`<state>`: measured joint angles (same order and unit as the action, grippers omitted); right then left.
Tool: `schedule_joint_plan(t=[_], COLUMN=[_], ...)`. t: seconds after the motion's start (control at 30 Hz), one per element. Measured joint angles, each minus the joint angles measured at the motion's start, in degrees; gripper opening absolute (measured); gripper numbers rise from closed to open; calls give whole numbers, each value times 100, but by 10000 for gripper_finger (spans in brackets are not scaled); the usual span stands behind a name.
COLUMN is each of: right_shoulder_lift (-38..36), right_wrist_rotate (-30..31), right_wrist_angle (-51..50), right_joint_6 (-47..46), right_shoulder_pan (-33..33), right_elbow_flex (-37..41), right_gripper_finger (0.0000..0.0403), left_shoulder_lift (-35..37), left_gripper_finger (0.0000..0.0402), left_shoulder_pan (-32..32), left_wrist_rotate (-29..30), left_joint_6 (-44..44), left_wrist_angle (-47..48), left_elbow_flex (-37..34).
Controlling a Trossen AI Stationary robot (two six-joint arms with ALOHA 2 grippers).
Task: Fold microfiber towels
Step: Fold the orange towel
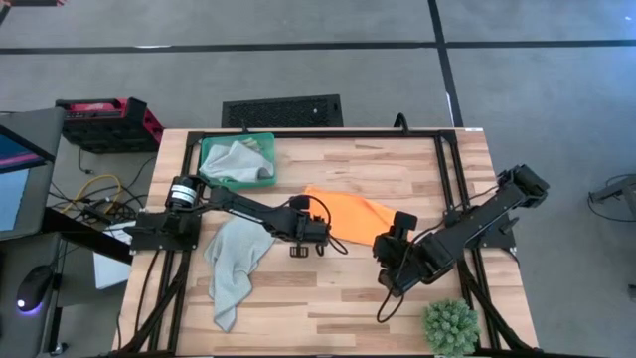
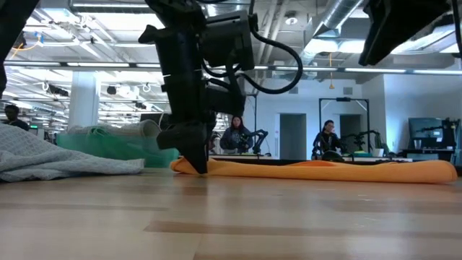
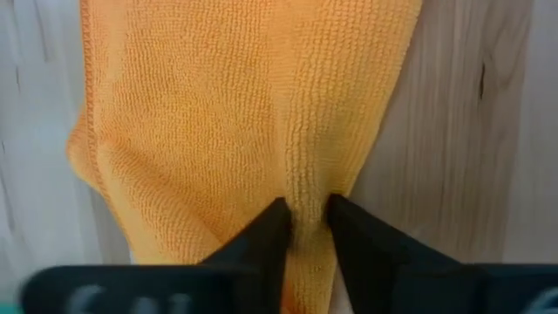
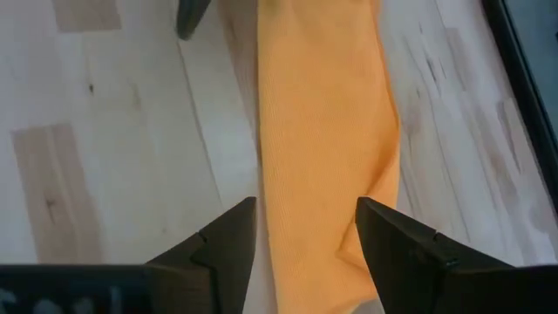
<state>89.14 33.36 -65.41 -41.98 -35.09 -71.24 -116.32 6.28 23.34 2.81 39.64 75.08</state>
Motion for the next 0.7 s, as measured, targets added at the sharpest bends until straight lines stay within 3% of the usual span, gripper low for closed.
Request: schedule_joint_plan(t=[0.17, 0.43, 0.7], right_shoulder_lift=[0, -55, -300], right_wrist_rotate=[54, 607, 774], right_wrist_angle=[-226, -1211, -1082], right_joint_6=[-23, -1317, -1655], right_shoulder_pan=[-175, -594, -792], right_elbow_flex=[0, 2, 2], right_gripper_finger=[221, 221, 221], left_shoulder_lift=[-10, -23, -27], left_gripper_finger=[11, 3, 2], left_shoulder_pan=[-2, 92, 100], left_wrist_rotate=[18, 344, 594], left_joint_6=[262, 603, 205], left_wrist_angle=[321, 1085, 1352], left_elbow_flex=[-4, 27, 721])
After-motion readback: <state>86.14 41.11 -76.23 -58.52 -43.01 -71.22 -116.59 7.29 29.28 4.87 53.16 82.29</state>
